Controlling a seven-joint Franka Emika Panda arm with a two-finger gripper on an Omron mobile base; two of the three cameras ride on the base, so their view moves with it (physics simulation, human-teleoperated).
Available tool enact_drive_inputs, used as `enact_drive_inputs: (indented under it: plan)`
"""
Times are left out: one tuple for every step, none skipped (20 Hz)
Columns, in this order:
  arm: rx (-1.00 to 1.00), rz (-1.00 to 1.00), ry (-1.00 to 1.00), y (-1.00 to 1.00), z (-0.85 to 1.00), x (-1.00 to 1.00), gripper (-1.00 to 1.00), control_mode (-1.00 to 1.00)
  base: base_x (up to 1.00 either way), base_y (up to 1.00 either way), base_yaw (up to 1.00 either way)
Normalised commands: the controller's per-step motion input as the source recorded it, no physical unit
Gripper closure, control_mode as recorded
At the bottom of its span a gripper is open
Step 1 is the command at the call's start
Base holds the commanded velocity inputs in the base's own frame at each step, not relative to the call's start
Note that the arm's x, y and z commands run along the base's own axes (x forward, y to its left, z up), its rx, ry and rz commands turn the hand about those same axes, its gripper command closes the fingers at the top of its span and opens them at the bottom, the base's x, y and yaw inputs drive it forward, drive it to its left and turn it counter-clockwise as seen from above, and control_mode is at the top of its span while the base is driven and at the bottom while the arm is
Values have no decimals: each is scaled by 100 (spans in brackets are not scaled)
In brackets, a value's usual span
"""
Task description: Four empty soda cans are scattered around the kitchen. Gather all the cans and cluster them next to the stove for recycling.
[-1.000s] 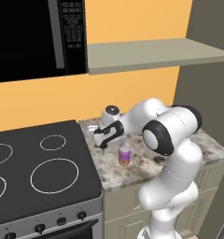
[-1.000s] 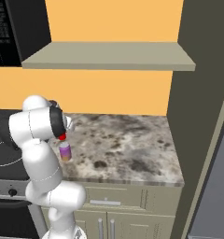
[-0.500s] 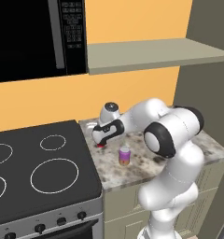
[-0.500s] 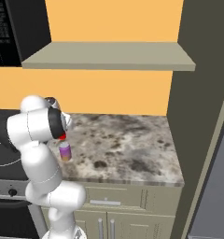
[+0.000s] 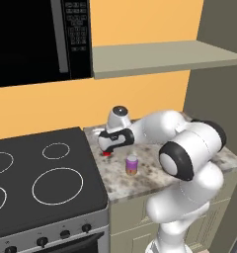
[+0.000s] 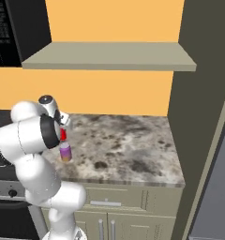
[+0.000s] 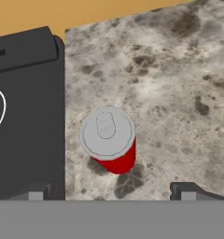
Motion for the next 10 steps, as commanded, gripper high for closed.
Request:
enact_drive_inputs:
  plan:
    - [0,0,0,-8,14,-41,-100,-100,0,0,0]
    - [0,0,0,-5,12,-43,-100,-100,0,0,0]
    - [0,0,0,-1,12,-44,-100,-100,0,0,0]
    - [0,0,0,0,13,-45,-100,-100,0,0,0]
    - [0,0,3,0,14,-43,-100,-100,0,0,0]
    - [0,0,0,0,15,-45,-100,-100,0,0,0]
    - [0,0,0,0,15,-45,-100,-100,0,0,0]
    - [0,3,0,0,16,-47,-100,-100,0,0,0]
    - [0,4,0,0,14,-48,-100,-100,0,0,0]
    - [0,9,0,0,13,-52,-100,-100,0,0,0]
